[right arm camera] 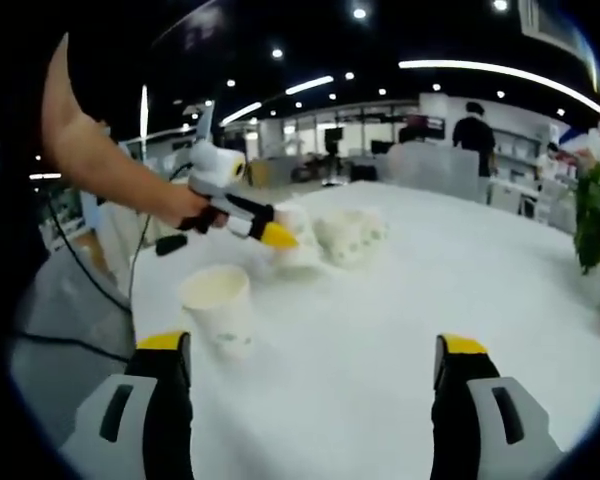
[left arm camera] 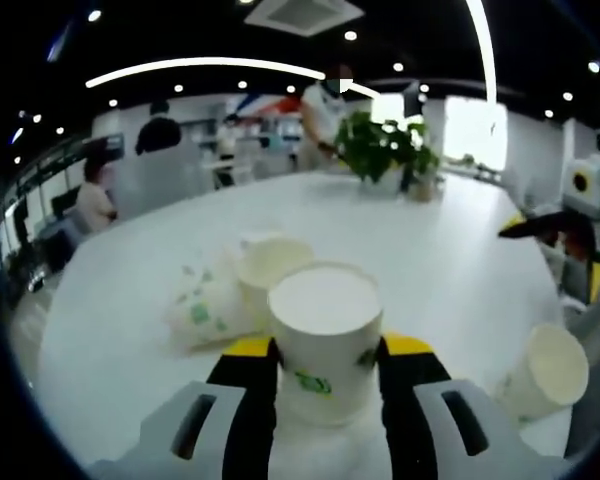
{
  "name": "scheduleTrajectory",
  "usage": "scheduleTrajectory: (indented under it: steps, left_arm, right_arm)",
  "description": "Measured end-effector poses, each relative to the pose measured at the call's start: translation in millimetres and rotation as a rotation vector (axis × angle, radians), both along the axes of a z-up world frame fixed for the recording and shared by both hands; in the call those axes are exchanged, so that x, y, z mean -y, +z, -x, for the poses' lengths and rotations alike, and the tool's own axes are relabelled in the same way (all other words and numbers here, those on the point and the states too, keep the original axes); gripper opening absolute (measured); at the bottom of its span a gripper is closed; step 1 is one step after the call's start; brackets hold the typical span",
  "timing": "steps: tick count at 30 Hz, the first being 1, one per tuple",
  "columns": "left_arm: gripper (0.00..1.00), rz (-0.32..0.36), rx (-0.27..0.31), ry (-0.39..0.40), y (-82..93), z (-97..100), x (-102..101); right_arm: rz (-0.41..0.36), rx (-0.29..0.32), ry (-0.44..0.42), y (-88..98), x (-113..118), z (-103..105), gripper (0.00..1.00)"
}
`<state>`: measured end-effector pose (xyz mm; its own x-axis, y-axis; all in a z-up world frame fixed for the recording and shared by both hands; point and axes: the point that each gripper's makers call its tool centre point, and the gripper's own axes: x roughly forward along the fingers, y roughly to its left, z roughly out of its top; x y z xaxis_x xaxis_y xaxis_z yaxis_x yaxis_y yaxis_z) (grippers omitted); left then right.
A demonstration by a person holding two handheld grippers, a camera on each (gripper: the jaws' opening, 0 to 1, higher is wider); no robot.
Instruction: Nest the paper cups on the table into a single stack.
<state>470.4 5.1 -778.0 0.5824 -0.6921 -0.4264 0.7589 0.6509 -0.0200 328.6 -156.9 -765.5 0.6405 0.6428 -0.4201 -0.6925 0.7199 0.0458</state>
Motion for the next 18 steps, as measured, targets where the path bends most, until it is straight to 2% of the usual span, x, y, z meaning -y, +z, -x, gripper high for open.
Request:
scheduleTrajectory:
  steps: [8,12,18]
  left_arm:
    - [0.38,0.012,-0.015,-0.038,13.9,3.9,1.3]
    - [0.38,0.010,-0.014,-0.038,25.0,2.1,-1.6]
    - [0.38,0.018,-0.002,-0.047,42.1,-1.8,-2.7]
  right_arm:
    - [-0.003,0.006,0.030,4.4,1.4,-2.5,1.00]
    - [0.008,0.022,0.004,5.9,7.8,-10.5,0.93]
    - [-0.004,0.028,0.004,9.5,6.8,-15.1,1.00]
